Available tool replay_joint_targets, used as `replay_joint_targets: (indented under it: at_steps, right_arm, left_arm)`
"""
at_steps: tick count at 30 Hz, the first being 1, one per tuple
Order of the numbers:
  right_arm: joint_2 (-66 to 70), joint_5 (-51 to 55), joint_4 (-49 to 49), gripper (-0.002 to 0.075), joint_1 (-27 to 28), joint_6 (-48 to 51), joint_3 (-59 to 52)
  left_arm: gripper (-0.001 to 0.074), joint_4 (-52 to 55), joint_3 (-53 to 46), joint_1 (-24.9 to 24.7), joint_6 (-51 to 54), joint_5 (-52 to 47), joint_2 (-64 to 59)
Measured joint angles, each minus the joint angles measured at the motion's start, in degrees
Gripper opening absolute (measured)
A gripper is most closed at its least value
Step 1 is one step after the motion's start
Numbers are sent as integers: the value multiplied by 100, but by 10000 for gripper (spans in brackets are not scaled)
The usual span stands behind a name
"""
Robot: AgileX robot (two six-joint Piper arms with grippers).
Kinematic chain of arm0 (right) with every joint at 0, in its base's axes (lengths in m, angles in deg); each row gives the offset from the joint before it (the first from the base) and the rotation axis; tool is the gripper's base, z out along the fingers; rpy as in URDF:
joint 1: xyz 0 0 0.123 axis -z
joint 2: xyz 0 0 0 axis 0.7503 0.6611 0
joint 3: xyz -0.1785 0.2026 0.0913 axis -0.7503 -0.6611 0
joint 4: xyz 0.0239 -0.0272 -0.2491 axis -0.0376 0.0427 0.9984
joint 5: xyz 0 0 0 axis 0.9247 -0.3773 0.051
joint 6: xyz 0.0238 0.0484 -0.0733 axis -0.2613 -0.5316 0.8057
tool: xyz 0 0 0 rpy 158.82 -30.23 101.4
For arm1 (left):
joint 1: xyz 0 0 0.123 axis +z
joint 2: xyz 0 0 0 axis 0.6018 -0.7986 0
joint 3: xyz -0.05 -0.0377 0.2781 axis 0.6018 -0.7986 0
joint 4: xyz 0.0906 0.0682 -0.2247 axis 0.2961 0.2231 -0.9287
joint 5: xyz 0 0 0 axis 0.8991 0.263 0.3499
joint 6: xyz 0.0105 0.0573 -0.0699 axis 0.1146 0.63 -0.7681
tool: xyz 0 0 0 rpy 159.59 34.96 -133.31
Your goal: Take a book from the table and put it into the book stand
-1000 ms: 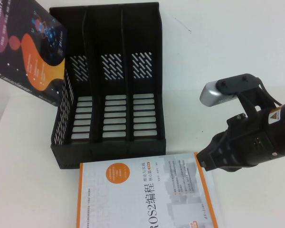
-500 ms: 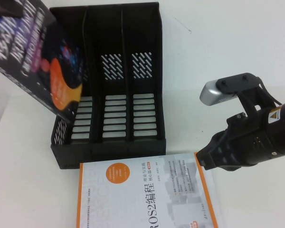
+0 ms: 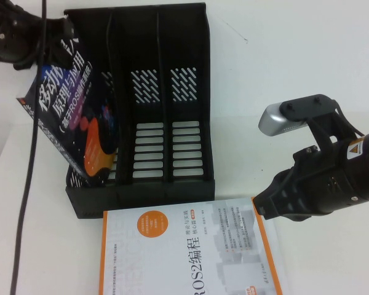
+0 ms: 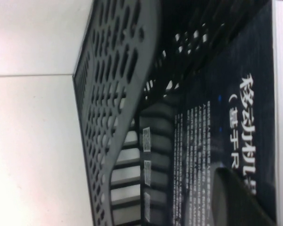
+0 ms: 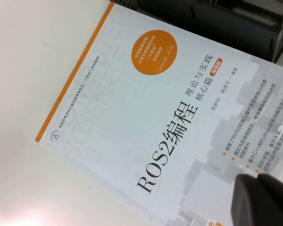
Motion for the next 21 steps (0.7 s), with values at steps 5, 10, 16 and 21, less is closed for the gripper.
replay_joint_targets:
  at_steps: [5, 10, 16, 21]
  right_arm:
    - [0, -11, 0, 5, 0, 0, 0]
    - [0, -136, 123, 5, 0, 0, 0]
    - [-209, -148, 982, 5, 0, -339, 0]
    - [-947, 106, 2886, 5, 0, -1746, 0]
  left_arm:
    - [209, 36, 14, 0, 70, -68, -72]
    - [322, -14, 36, 0, 68, -4, -7]
    - [190, 496, 36, 0, -142, 5, 307]
    - [31, 1484, 36, 0, -431, -5, 832]
